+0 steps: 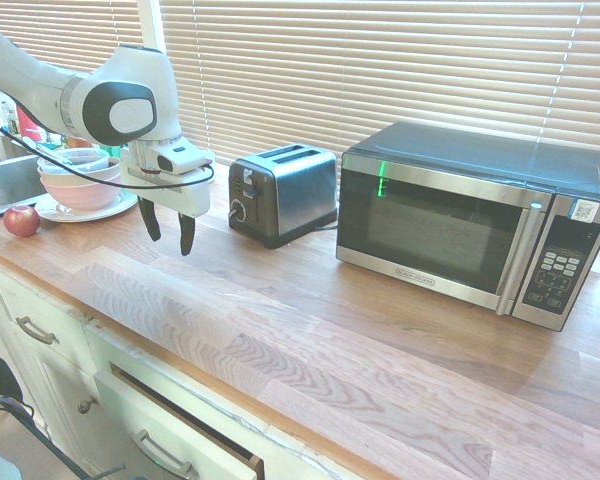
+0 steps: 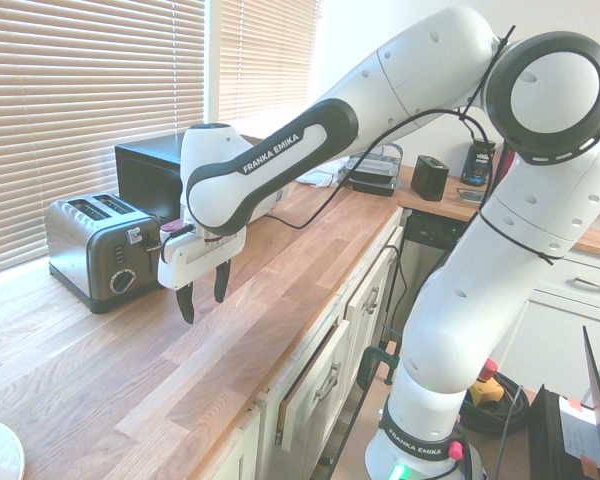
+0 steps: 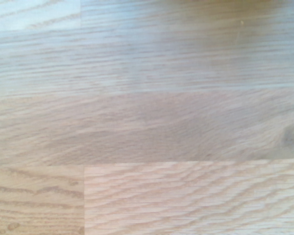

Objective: Press the toaster

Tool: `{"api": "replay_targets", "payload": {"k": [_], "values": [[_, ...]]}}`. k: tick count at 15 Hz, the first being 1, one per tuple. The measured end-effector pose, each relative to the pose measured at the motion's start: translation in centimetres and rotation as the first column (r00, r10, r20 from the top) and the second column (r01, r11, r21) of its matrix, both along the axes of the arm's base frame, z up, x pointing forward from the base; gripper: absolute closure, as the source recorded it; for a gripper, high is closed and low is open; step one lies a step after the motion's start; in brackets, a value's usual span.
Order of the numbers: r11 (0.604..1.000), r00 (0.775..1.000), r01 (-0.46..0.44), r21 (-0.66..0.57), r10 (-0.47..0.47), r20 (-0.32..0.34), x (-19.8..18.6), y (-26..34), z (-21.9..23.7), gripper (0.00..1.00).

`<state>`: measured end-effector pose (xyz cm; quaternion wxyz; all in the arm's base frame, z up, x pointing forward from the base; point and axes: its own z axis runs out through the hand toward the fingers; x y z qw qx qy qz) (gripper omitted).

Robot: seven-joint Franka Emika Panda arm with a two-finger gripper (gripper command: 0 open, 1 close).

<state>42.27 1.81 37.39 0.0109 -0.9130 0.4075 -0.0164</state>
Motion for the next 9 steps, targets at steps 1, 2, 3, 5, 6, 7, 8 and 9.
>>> {"api": "replay_targets", "payload": {"k": [1,2,3,5,6,7,8,9], "values": [[1.0,1.0,-0.003,-0.002,0.003,0.002,0.0,0.0,0.0,0.0],[1.0,1.0,-0.012,-0.003,0.012,0.008,0.1,-0.2,0.0,0.0],[1.0,1.0,-0.019,0.001,0.019,0.011,0.1,-0.6,0.0,0.0],[1.0,1.0,-0.017,0.009,0.017,0.02,0.2,-1.7,0.1,0.0],[1.0,1.0,-0.018,0.009,0.018,0.023,0.3,-2.0,0.2,0.0],[1.0,0.999,-0.022,0.007,0.022,0.031,0.6,-2.0,0.5,0.0],[1.0,0.999,-0.03,0.002,0.03,0.042,1.1,-1.9,1.0,0.0],[0.999,0.998,-0.039,-0.005,0.039,0.058,2.0,-1.7,1.8,0.0]]}}
